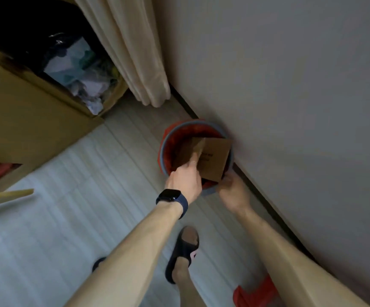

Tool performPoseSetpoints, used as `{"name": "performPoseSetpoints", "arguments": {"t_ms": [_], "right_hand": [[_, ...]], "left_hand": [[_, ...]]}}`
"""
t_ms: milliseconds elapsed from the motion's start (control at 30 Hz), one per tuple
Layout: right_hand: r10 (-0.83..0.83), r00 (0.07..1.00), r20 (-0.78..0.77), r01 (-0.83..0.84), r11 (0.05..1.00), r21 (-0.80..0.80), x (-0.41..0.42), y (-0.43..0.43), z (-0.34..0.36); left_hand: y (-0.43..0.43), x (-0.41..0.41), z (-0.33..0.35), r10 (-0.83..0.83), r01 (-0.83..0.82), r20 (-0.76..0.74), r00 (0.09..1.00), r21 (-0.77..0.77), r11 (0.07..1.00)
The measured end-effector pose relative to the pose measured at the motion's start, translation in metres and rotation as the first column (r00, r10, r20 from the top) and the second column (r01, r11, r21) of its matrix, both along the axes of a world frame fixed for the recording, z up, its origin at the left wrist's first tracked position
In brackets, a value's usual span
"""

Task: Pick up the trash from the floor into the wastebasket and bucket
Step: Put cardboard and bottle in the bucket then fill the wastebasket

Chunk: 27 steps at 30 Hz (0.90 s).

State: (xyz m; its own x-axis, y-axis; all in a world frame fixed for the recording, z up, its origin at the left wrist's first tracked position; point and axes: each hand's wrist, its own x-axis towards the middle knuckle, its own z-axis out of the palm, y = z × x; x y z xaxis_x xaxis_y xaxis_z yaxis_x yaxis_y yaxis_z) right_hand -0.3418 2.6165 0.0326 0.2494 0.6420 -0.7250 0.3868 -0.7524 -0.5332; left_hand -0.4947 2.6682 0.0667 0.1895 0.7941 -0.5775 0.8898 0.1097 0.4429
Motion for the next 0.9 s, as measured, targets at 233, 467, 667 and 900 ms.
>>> {"name": "performPoseSetpoints", "arguments": {"t_ms": [233, 467, 667, 900], "right_hand": [[-0.077, 0.997, 0.008, 0.077, 0.970, -0.230, 0.010, -0.113, 0.003], [-0.241, 0.964, 0.115, 0.245, 0.969, -0.023, -0.018, -0.155, 0.058], [-0.532, 0.806, 0.260, 0.479, 0.844, 0.242, -0.081, -0.211, 0.105], [-0.876, 0.423, 0.233, 0.853, 0.471, 0.223, -0.197, -0.348, 0.117]], "left_hand": [[-0.009, 0.017, -0.033, -0.134, 0.148, 0.072, 0.988, -0.243, 0.959], [-0.041, 0.008, 0.013, -0.579, 0.558, -0.005, 0.815, -0.260, 0.788], [-0.087, 0.004, 0.062, -0.898, 0.885, -0.022, 0.440, -0.156, 0.438], [-0.202, -0.013, 0.075, -0.998, 0.986, -0.055, -0.039, -0.165, -0.029]]}}
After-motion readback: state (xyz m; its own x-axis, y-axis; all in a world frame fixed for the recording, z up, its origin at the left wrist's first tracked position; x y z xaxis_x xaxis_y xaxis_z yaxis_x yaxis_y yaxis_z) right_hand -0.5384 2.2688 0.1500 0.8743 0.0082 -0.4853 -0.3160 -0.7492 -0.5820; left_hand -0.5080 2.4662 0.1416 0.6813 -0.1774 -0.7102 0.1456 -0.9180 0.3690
